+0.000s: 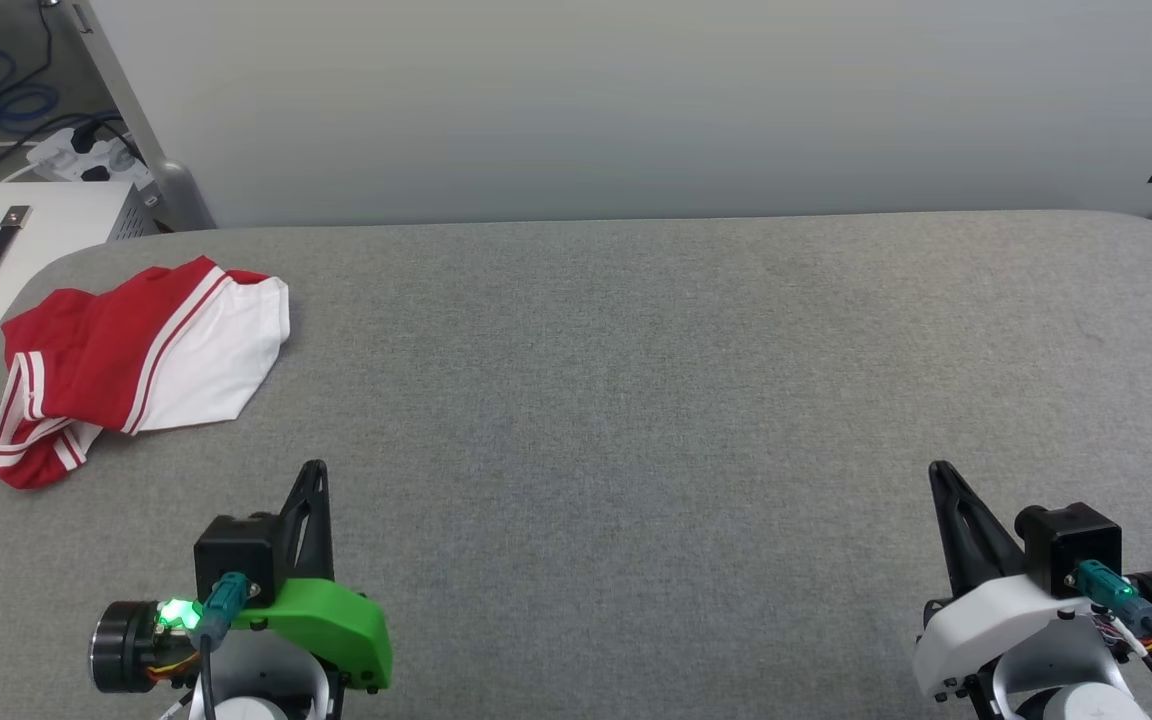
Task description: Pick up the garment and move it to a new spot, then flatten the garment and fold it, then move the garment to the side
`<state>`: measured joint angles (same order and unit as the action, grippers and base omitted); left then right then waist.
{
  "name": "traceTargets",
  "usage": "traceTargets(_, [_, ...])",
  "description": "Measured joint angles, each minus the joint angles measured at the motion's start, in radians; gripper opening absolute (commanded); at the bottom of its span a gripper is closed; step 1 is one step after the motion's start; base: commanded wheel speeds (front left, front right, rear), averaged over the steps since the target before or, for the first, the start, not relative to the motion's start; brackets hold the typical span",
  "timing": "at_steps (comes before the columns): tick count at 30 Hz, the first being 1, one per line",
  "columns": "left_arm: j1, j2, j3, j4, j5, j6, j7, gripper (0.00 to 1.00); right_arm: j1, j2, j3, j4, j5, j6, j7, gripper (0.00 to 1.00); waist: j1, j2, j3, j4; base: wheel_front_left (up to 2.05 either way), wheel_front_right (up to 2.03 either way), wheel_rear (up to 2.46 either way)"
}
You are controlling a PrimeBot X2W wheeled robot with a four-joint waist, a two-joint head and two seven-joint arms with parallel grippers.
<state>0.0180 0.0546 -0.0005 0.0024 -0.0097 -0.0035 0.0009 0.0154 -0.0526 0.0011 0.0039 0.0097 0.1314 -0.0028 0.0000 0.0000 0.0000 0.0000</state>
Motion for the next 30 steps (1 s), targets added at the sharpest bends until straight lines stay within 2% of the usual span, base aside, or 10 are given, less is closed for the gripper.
traceTargets(30, [0.0, 0.0, 0.0, 0.0, 0.0, 0.0, 0.0, 0.0, 0.0, 0.0, 0.0, 0.0, 0.0, 0.0, 0.0, 0.0, 0.0, 0.0, 0.0, 0.0, 0.0, 0.0, 0.0])
